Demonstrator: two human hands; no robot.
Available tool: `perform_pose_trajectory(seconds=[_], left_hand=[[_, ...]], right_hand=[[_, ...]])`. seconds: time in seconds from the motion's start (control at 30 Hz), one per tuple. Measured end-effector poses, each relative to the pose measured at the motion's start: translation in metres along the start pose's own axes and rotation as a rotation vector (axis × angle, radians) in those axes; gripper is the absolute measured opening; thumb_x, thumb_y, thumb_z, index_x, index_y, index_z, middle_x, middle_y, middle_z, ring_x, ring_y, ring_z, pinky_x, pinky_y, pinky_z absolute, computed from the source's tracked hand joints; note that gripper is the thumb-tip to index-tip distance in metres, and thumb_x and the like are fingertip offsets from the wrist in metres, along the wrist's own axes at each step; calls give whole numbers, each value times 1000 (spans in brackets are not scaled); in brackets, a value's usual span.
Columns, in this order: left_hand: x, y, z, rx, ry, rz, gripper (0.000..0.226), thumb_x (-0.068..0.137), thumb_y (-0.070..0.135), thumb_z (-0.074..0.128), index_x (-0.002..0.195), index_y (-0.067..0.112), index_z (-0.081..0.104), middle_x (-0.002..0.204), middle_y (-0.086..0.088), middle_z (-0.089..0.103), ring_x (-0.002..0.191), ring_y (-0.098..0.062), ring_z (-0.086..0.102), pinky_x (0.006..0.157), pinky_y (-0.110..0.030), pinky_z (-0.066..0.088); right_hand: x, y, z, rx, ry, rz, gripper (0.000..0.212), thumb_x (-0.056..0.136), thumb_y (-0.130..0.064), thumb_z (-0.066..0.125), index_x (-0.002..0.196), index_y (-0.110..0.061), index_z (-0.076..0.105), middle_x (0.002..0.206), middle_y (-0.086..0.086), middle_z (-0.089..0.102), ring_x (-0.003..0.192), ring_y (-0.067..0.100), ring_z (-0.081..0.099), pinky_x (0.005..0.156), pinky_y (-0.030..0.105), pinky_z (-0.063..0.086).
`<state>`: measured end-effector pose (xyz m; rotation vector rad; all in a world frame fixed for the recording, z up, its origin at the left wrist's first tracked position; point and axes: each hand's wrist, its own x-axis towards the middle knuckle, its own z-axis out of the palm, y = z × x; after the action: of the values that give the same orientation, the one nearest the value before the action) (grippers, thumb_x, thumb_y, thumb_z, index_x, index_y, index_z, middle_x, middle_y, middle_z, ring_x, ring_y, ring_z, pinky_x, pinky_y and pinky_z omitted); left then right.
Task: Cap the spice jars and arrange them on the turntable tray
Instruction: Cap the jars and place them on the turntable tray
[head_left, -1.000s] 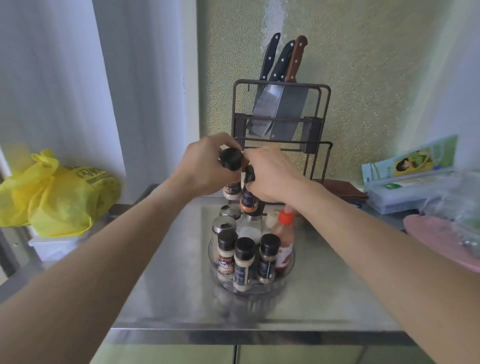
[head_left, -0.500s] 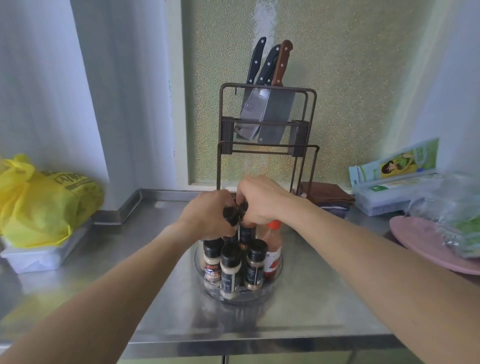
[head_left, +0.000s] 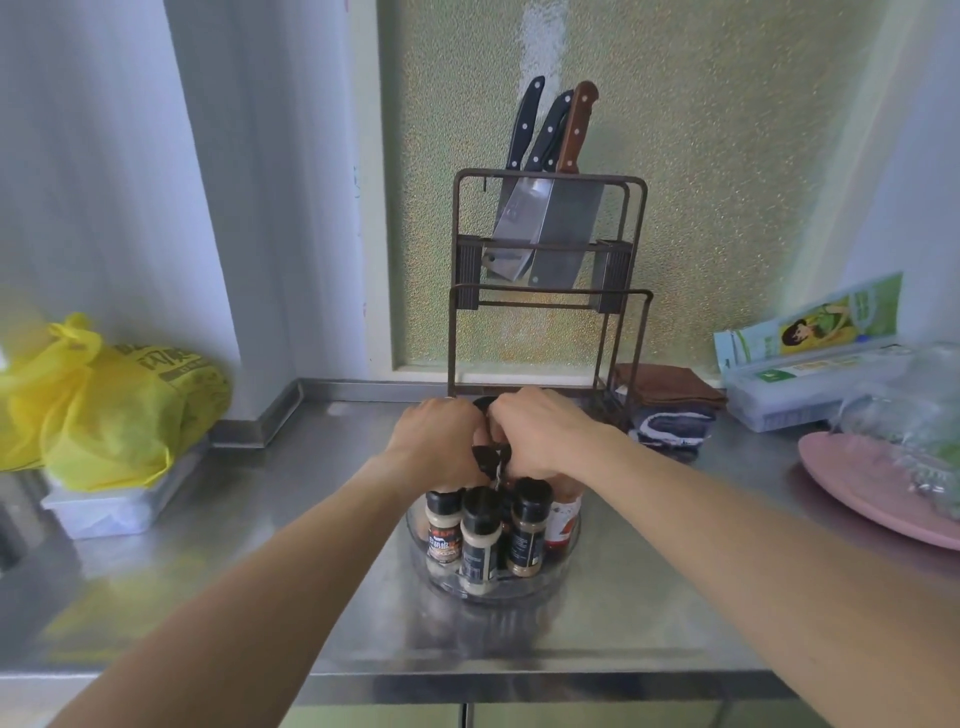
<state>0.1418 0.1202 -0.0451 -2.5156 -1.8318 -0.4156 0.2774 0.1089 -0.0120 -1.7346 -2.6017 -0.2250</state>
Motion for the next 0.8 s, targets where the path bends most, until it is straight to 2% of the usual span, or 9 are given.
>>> perform_pose_trajectory(seconds=[0.1,0.2,0.27,0.33,0.4,0.5,0.6,0.67,0.8], left_hand=[[-9,-8,-10,-145,50,-35,52,72,52,84,116,29,71,107,7,68,100,-19,63,83,-33,53],[-26,-24,-15,-293,240,-125,40,85,52,71,117,28,69,109,7,67,99,-18,66,88,-37,56],[-37,-38,-11,-324,317,-249,31,94,42,60,119,25,68,113,4,70,103,-23,68,90,-38,55],[-48,-51,1,-328,252,-391,33,96,29,53,126,22,66,121,-2,71,113,-29,65,96,-40,52],[-56,-59,18,-360,126,-497,41,94,21,50,132,19,62,120,-9,72,116,-33,64,99,-40,51],[-65,-61,39,-598,-18,-598,48,91,16,53,139,13,54,95,-10,72,82,-34,78,83,-41,63],[-69,-55,50,-907,-126,-676,57,93,11,59,147,11,42,107,-16,62,71,-42,78,68,-47,66],[-71,-46,54,-968,-174,-674,55,94,7,59,145,13,40,112,-13,60,77,-46,77,66,-48,65],[-71,-37,60,-946,-166,-586,27,96,15,53,121,6,58,90,-19,77,76,-42,79,73,-51,66]], right_hand=[[-12,8,-8,68,156,-14,27,84,-15,75,110,-15,69,106,4,69,92,25,65,67,31,48],[-35,26,-16,184,403,27,17,90,-20,70,107,-20,70,106,-5,69,93,14,63,77,25,45],[-52,42,-8,243,534,109,12,89,-21,70,101,-21,69,101,-8,68,81,9,58,70,22,42],[-66,57,13,339,576,240,12,88,-19,70,99,-22,66,98,-8,66,76,10,57,66,24,40],[-77,65,43,468,555,374,21,88,-16,68,108,-21,64,104,-5,66,87,16,62,74,29,45],[-87,59,85,740,377,526,41,93,-16,64,132,-16,54,128,2,62,102,25,68,84,31,50],[-89,37,117,1143,97,623,54,96,-16,62,145,-16,38,143,2,50,66,25,75,47,24,48],[-85,25,129,1312,22,616,43,97,-14,58,136,-16,40,134,1,58,65,30,76,38,24,42],[-82,12,133,1371,120,638,29,97,-5,55,124,-15,46,95,-1,69,66,31,76,50,33,53]])
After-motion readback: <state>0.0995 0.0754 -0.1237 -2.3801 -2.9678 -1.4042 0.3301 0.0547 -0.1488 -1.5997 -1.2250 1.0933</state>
